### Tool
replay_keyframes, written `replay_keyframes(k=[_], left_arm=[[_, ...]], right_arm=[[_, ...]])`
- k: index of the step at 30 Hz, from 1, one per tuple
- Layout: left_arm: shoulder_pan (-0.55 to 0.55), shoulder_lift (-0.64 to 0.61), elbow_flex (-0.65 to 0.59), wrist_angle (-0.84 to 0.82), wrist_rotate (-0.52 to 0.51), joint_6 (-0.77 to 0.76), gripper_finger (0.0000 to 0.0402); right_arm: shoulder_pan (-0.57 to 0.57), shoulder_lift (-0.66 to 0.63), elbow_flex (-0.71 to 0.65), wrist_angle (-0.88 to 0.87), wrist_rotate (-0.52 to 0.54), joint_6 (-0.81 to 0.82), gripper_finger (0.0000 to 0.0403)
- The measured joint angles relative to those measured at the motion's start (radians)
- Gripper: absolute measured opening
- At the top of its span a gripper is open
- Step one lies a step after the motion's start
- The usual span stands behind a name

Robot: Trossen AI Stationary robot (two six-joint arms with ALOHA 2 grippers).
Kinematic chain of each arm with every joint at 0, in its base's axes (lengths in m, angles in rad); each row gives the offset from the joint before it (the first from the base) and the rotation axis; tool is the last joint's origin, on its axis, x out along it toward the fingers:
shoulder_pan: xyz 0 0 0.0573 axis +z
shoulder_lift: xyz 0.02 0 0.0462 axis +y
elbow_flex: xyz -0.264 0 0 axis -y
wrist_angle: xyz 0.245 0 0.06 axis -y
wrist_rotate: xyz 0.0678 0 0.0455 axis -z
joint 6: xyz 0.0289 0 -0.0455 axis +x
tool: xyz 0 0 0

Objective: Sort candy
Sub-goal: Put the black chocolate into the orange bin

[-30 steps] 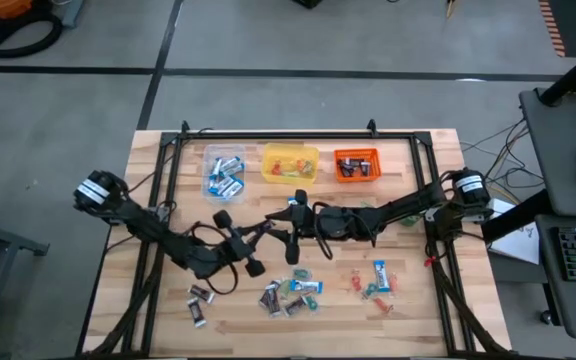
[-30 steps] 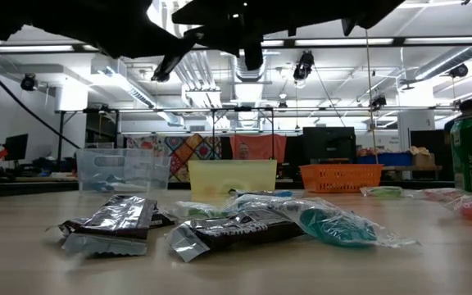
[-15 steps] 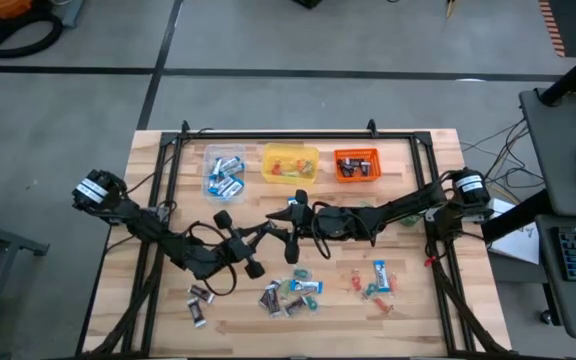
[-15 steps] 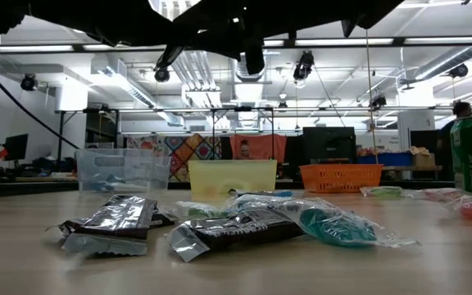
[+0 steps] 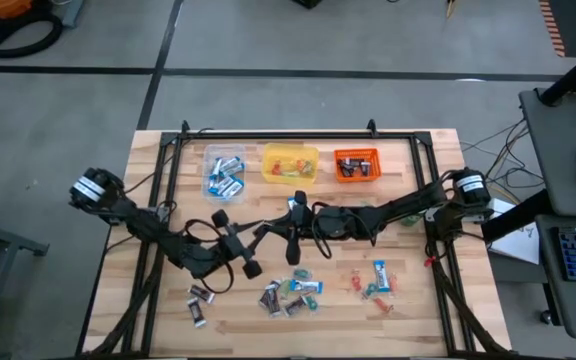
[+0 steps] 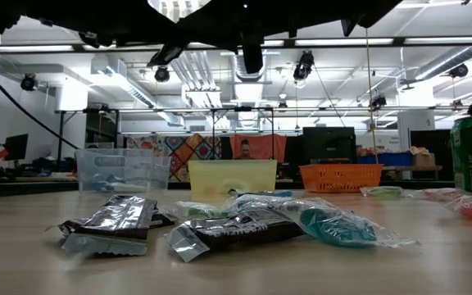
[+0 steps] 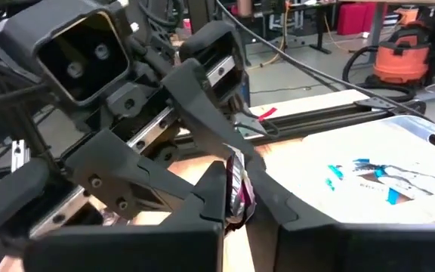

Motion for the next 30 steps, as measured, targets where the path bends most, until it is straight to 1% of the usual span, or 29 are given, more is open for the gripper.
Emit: replay_keyframes(k=[5, 9, 11, 13, 14, 15, 16, 18, 19, 21, 25, 27, 30], left_arm=[[-0.004, -0.032, -0.037, 0.011, 0.001, -0.073, 0.0149], [-0.003, -0.042, -0.070, 0.000, -0.001, -0.135, 0.0155], [-0.003, -0.054, -0.089, 0.002, -0.001, -0.183, 0.0155], [-0.004, -0.071, -0.111, -0.002, 0.001, -0.239, 0.0155], [-0.004, -0.082, -0.122, -0.005, 0.005, -0.265, 0.0155], [-0.005, -0.096, -0.131, -0.004, 0.017, -0.286, 0.0155], [-0.006, -0.109, -0.139, -0.004, 0.030, -0.301, 0.0155], [-0.006, -0.133, -0.155, -0.005, 0.052, -0.325, 0.0155], [-0.007, -0.144, -0.161, -0.005, 0.054, -0.331, 0.0155], [-0.008, -0.162, -0.172, -0.005, 0.054, -0.335, 0.0155], [-0.008, -0.179, -0.182, -0.015, 0.055, -0.335, 0.0155], [-0.008, -0.182, -0.183, -0.023, 0.054, -0.335, 0.0155], [-0.009, -0.182, -0.183, -0.032, 0.055, -0.350, 0.0155]], right_arm=[[-0.031, -0.032, -0.001, -0.108, 0.028, 0.004, 0.0014], [-0.074, -0.067, -0.001, -0.236, 0.131, -0.004, 0.0013], [-0.114, -0.096, 0.000, -0.393, 0.255, 0.003, 0.0013], [-0.168, -0.129, -0.001, -0.616, 0.445, 0.076, 0.0013], [-0.197, -0.146, -0.001, -0.737, 0.537, 0.143, 0.0013], [-0.232, -0.165, -0.001, -0.870, 0.605, 0.227, 0.0013], [-0.268, -0.182, -0.001, -1.000, 0.635, 0.325, 0.0013], [-0.346, -0.195, 0.000, -1.230, 0.620, 0.533, 0.0013], [-0.383, -0.194, -0.003, -1.318, 0.602, 0.611, 0.0013], [-0.445, -0.181, -0.027, -1.403, 0.592, 0.687, 0.0017], [-0.520, -0.167, -0.072, -1.361, 0.547, 0.680, 0.0038], [-0.535, -0.158, -0.084, -1.325, 0.514, 0.654, 0.0053], [-0.536, -0.154, -0.085, -1.283, 0.507, 0.621, 0.0079]])
